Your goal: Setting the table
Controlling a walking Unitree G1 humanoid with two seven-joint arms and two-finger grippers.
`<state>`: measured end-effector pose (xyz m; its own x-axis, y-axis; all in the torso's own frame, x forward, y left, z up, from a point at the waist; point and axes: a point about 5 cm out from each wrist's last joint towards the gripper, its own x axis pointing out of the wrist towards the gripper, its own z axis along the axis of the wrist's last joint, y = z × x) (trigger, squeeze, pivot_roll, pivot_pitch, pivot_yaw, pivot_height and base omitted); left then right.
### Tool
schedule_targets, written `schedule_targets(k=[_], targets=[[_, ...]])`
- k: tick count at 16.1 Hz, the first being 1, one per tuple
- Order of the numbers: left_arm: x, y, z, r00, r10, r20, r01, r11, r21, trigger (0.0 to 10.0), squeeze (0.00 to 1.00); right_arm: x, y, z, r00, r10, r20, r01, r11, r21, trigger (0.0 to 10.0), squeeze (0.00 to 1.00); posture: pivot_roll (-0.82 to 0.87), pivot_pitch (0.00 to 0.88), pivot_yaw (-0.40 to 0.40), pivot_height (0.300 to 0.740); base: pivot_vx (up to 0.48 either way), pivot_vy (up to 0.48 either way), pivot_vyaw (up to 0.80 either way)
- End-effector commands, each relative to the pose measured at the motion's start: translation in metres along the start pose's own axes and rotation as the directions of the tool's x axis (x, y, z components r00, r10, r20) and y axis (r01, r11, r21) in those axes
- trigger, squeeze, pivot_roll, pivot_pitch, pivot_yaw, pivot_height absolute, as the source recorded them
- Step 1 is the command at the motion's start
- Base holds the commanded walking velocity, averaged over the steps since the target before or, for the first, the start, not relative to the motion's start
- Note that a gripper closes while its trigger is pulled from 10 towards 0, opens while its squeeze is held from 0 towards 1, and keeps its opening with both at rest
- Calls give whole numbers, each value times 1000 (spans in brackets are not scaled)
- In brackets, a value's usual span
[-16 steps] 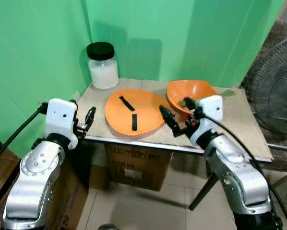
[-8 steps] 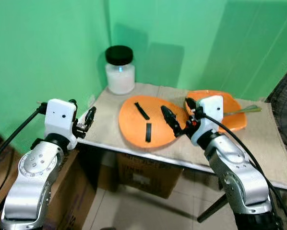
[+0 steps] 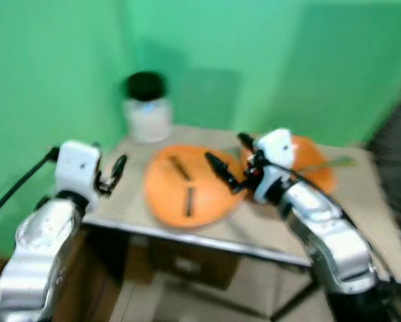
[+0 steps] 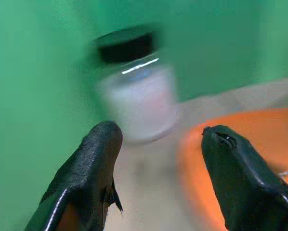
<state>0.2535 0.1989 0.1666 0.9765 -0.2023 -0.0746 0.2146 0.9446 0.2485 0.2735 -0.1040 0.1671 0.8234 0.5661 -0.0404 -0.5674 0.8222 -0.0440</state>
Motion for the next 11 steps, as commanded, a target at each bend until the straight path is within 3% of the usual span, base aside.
schedule_targets(k=[1,3,5,7,11], targets=[[-2,2,0,1000,-8,-6,8,1000,16,10000,0,4,0,0,1000,12,-14,-12,1000,-7,10000,0,127,0,-6,740,0,0,0],[-1,1,-2,999,-31,-17,31,1000,5,10000,0,9,3,-2,997,53,-55,-54,998,-17,10000,0,123,0,-1,740,0,0,0],[0,0,-8,997,-57,-60,58,998,18,10000,0,15,10,-4,982,156,-102,-163,984,-67,10000,0,118,0,2,740,0,0,0],[0,8,-24,987,-47,-152,45,999,-19,10000,0,23,15,4,972,220,-85,-229,966,-122,10000,0,117,0,-1,740,0,0,0],[6,24,-42,971,-60,-230,45,997,-69,10000,0,50,36,0,939,311,-144,-335,921,-197,10000,0,121,0,-7,740,0,0,0]])
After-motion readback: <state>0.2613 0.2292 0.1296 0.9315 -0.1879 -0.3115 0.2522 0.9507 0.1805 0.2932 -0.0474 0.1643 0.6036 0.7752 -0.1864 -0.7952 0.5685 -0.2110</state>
